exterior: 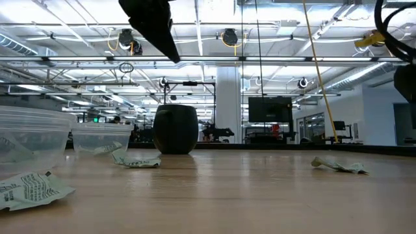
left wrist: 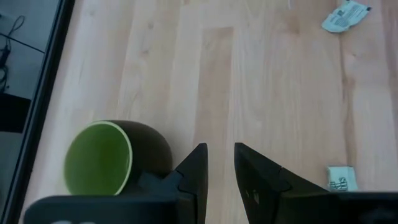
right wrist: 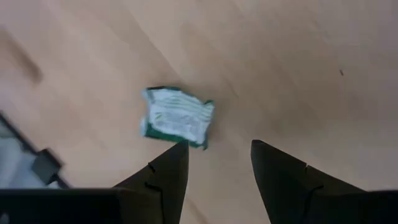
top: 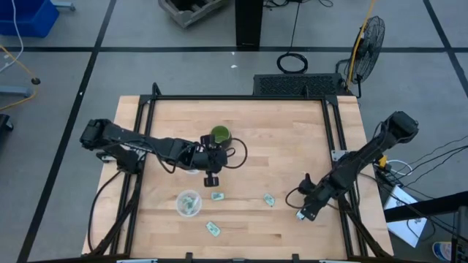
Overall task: Pick and place Stevia / Truvia into bins
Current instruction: Put the dark green truvia packet into the top transparent container
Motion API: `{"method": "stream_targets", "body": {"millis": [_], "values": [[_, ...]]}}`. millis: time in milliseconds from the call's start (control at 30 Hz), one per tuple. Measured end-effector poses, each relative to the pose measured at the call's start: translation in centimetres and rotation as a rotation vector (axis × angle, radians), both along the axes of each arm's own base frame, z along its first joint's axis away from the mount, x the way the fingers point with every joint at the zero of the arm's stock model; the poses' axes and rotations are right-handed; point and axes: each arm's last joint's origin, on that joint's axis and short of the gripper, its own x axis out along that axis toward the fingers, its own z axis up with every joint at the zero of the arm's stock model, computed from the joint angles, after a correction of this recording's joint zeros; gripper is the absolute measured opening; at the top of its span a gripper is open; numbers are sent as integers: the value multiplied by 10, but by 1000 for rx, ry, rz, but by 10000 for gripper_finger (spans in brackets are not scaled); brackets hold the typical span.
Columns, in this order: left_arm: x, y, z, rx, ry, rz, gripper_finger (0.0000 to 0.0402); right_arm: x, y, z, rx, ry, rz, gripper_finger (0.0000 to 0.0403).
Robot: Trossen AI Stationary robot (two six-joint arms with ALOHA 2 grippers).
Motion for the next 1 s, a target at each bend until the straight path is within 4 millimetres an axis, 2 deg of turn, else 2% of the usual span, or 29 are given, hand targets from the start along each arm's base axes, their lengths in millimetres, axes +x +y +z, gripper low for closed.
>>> {"method": "stream_targets", "body": {"millis": [200,500,1000], "values": [[2,4,1,24,0,-26,85,7,6,-11,-1,0,11,169],[4,5,2,20,-25,-22,85,7,5,-16,-40,31,-12,162],[4,5,2,20,-25,-21,85,9,6,-15,-32,-13,-15,16]]}}
